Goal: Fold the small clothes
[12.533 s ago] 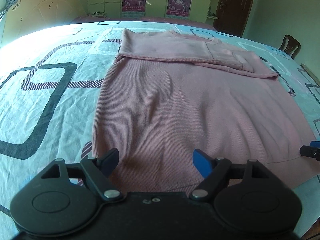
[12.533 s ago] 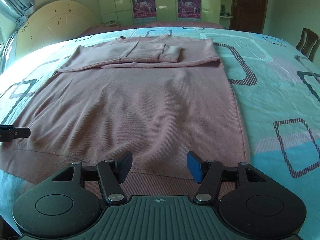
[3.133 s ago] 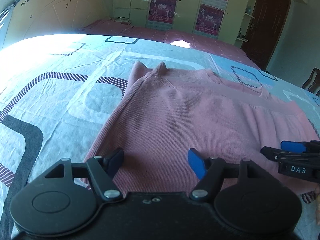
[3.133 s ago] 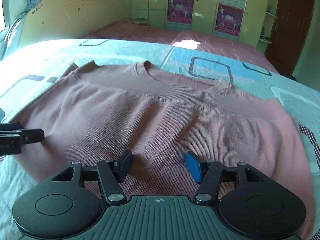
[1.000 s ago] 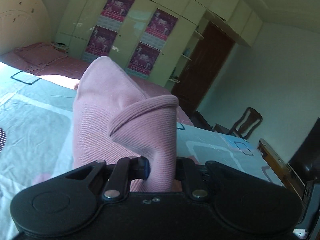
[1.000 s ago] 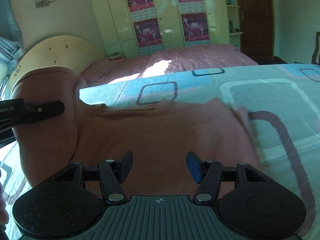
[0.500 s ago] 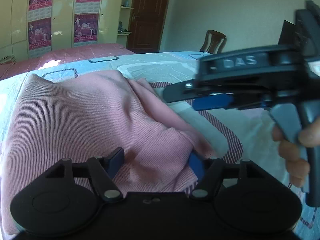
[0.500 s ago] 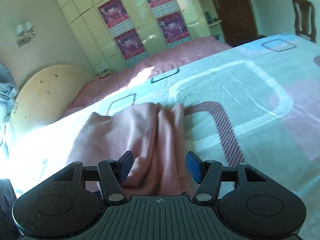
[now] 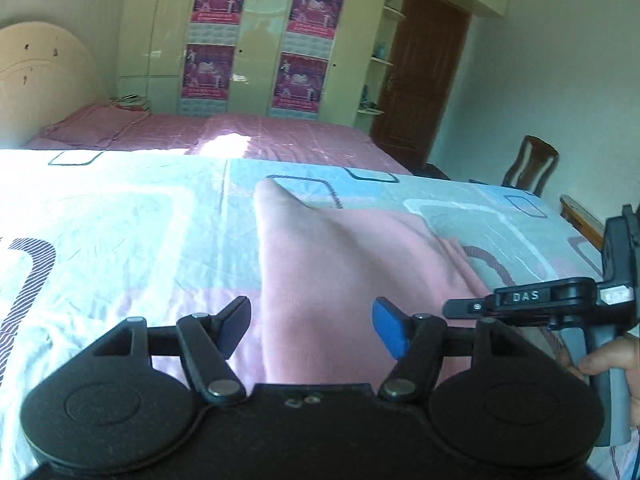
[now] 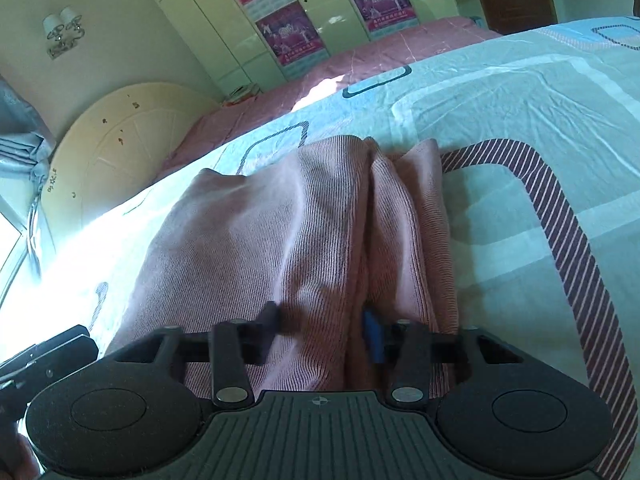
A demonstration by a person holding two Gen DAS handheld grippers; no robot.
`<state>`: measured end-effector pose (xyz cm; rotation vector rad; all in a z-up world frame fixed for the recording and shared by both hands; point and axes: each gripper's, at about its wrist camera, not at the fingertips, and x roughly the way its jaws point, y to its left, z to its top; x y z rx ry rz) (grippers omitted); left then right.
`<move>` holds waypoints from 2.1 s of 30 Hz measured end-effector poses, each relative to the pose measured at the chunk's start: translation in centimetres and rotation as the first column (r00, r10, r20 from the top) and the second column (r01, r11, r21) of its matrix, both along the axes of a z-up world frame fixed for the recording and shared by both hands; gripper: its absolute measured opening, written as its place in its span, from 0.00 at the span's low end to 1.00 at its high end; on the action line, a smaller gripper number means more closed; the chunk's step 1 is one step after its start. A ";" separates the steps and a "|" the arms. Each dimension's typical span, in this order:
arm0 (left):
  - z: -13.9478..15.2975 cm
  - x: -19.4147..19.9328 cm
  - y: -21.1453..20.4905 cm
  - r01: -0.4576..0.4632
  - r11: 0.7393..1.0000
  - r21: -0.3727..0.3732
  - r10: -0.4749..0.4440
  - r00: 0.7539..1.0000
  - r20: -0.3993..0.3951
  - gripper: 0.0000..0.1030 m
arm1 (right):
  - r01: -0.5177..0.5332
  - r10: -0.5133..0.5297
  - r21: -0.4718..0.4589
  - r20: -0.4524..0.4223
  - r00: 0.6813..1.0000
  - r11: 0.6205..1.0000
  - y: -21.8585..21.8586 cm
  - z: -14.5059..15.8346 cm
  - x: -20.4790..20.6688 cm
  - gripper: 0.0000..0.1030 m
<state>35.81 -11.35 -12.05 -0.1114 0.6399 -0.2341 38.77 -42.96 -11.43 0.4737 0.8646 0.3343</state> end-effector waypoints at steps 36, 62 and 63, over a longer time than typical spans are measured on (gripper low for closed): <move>-5.0 0.8 0.0 0.012 0.993 -0.115 -0.028 0.989 -0.144 0.73 | 0.090 -0.094 -0.172 -0.019 0.995 0.981 -2.4 0.9 -8.2 0.12; -5.4 10.1 0.4 -0.141 0.970 -0.198 0.113 0.983 -0.146 0.64 | 0.224 -0.224 -0.117 0.011 0.974 0.967 -2.5 1.0 6.1 0.13; -5.4 9.9 0.3 -0.148 0.968 -0.203 0.121 0.983 -0.140 0.64 | 0.221 -0.217 -0.173 0.042 0.975 0.960 -2.1 0.8 6.1 0.11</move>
